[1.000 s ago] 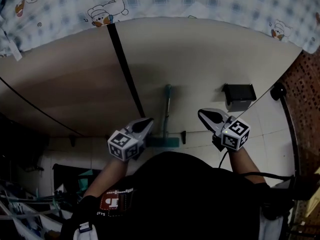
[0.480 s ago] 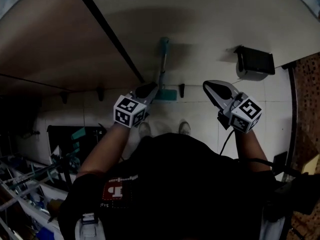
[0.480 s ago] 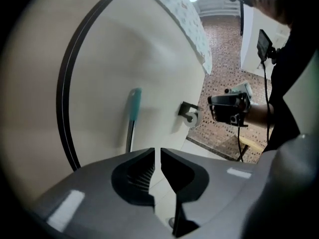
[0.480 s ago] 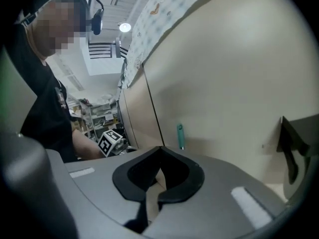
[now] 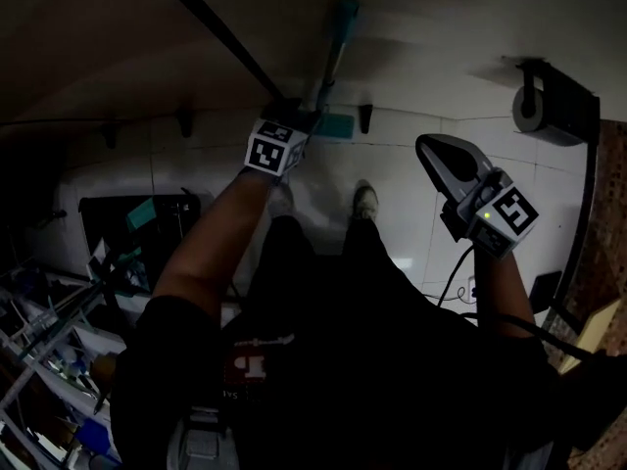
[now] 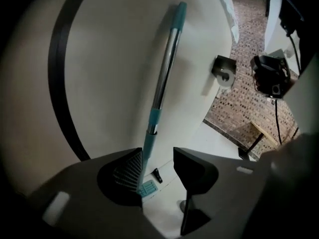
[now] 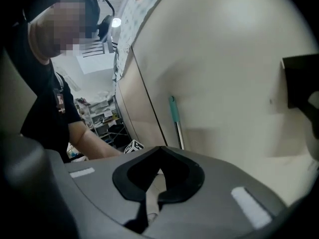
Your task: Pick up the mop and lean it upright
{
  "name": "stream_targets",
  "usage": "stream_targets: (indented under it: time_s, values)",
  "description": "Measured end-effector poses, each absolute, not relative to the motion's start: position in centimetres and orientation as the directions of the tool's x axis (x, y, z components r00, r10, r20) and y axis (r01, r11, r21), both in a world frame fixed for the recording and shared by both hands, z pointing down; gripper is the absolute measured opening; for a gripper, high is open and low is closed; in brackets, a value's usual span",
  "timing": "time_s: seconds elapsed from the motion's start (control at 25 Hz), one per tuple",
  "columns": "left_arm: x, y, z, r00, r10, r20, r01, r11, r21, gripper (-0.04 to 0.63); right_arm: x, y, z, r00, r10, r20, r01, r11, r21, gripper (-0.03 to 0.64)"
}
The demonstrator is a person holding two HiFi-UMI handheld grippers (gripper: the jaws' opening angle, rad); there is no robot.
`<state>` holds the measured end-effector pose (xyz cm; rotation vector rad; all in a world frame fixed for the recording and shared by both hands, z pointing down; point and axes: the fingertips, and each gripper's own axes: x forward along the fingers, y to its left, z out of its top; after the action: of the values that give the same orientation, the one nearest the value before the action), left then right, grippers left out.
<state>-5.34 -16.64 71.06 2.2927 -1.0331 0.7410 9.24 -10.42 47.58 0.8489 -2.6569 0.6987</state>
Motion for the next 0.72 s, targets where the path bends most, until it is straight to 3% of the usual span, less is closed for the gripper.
stream_targets:
  time_s: [0.36,0.72]
  values:
    - [-2.7,-20.9,77.8,0.52,-0.483,0.705,-0.788,-0.589,0.178,0.207,11.1,-9.5,53.5,-0.776,-0.453,0.439,-0.623,0.659,-0.421,0.014]
    - [-1.5,-23.8,79.0,0.502,-0.51,0.698,-0.789,-0.6,0.129,0.209,12.8,-8.8,54.6,-0.758,-0.453,0.469,-0.644,0.633,-0.429,0.014]
